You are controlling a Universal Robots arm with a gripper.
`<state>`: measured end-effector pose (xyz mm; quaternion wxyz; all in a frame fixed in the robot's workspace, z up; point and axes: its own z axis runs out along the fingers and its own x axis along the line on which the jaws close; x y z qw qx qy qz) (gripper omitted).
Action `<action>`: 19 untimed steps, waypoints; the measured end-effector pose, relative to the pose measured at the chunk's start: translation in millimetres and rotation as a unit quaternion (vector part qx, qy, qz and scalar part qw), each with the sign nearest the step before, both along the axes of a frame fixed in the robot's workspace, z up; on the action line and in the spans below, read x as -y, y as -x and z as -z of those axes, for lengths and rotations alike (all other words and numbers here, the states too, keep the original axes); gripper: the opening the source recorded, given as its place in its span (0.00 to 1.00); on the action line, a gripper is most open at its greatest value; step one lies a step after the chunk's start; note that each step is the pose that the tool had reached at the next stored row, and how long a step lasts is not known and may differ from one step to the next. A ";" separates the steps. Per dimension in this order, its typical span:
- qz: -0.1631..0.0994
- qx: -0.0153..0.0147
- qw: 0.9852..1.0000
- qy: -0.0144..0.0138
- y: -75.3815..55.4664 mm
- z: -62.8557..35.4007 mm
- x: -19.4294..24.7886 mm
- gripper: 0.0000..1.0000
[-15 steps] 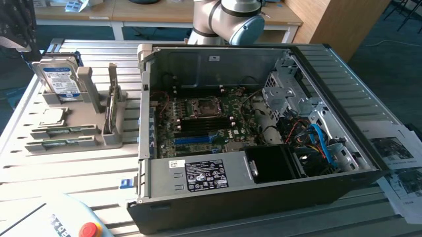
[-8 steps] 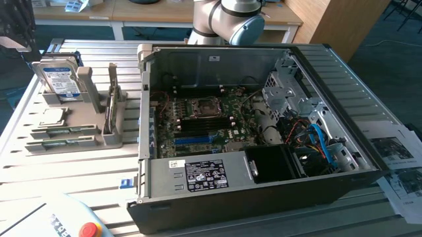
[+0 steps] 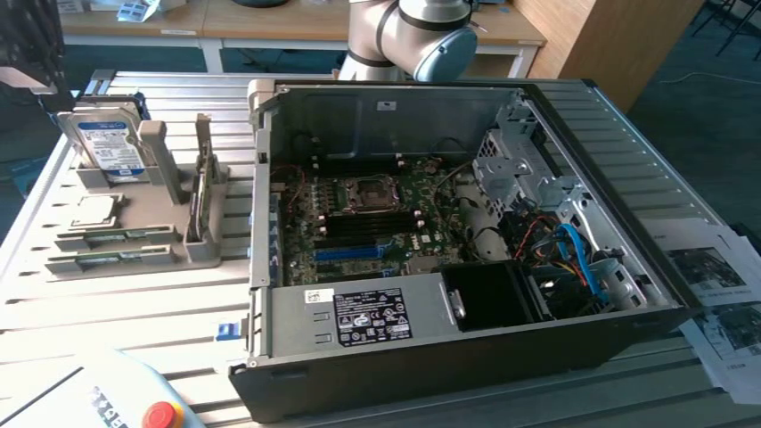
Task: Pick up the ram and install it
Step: 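Pick up the ram and move it above insertion slot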
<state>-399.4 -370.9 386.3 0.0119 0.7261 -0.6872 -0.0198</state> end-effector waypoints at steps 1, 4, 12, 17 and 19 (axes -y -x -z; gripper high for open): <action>0.000 0.000 1.000 0.001 0.0 1.4 0.1 0.10; 0.000 0.001 1.000 0.003 0.0 6.2 0.1 0.10; 0.000 0.001 1.000 0.006 0.0 20.1 0.1 0.10; 0.000 0.001 1.000 0.008 0.1 29.3 0.1 0.10; 0.000 0.001 1.000 0.009 0.1 33.0 0.1 0.10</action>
